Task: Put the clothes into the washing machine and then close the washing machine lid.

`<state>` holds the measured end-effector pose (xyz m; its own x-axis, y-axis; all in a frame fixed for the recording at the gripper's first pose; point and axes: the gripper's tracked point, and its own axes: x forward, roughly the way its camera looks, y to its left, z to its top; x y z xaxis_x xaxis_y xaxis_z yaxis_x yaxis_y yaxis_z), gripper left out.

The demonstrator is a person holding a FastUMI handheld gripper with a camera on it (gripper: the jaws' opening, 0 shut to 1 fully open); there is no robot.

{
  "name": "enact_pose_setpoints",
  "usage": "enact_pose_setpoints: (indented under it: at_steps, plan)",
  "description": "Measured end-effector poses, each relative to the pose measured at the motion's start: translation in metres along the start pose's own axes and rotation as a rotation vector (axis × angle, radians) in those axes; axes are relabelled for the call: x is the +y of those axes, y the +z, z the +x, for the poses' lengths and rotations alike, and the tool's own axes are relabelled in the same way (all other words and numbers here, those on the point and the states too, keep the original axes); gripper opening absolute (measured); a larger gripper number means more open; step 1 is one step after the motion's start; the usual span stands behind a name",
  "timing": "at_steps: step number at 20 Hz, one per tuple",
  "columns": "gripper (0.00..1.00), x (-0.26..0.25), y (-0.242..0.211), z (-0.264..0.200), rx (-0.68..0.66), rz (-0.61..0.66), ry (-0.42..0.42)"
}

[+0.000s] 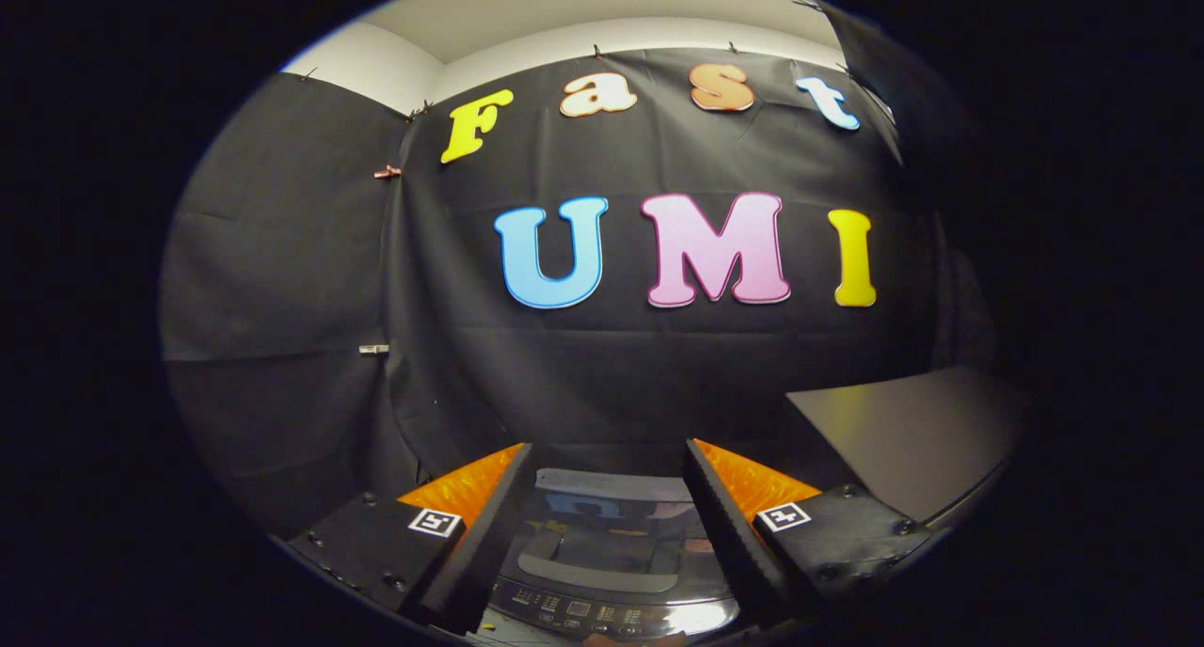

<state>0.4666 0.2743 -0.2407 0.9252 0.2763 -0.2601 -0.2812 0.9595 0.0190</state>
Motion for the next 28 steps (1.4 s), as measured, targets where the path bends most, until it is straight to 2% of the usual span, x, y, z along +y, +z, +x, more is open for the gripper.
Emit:
enact_pose_setpoints:
  at_steps: [7,10,14,28]
  plan:
    - [0.99,-0.019,0.017,-0.005,-0.069,-0.059,-0.03]
    - [0.98,-0.031,0.028,-0.005,-0.113,-0.072,-0.078]
    - [0.98,-0.047,0.03,-0.012,-0.104,-0.076,-0.132]
    - [0.98,-0.04,0.027,-0.024,-0.069,-0.02,-0.134]
